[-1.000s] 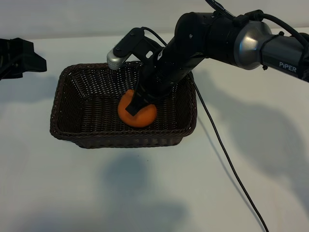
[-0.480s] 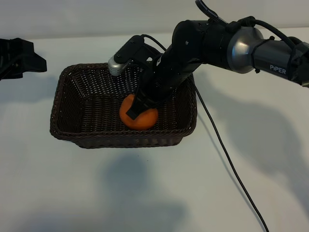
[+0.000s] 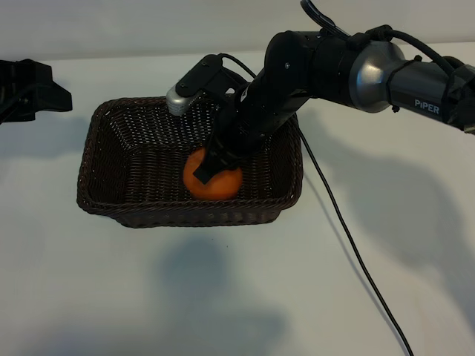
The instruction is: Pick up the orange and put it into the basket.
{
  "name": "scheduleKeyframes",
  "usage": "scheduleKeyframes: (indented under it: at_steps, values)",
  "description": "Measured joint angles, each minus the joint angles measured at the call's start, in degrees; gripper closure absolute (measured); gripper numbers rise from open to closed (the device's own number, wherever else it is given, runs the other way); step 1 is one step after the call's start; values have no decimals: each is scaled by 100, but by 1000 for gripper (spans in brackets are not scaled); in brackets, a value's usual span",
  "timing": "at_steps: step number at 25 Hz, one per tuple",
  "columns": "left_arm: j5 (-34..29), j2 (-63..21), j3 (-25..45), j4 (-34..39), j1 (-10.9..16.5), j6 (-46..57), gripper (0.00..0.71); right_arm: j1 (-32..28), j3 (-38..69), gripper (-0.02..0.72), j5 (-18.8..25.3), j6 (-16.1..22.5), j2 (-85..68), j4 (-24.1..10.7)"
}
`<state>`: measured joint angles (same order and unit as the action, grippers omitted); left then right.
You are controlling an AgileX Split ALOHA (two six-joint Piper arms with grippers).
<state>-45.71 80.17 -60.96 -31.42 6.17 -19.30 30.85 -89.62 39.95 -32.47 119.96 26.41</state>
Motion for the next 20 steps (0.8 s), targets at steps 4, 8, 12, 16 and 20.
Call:
scheduleKeyframes:
  at_steps: [4, 8, 12, 16, 20]
  values:
    - [-5, 0, 0, 0, 0, 0, 120, 0, -11, 68, 124, 7, -6, -1]
    - [-5, 0, 0, 0, 0, -5, 120, 0, -11, 1, 136, 7, -42, -1]
    - [-5, 0, 0, 0, 0, -5, 120, 0, -11, 8, 151, 23, -191, -5]
    - [-5, 0, 0, 0, 0, -5, 120, 0, -60, 19, 288, 151, -373, -21]
    - [-5, 0, 0, 0, 0, -5, 120, 0, -399, 29, 736, 562, -505, -256]
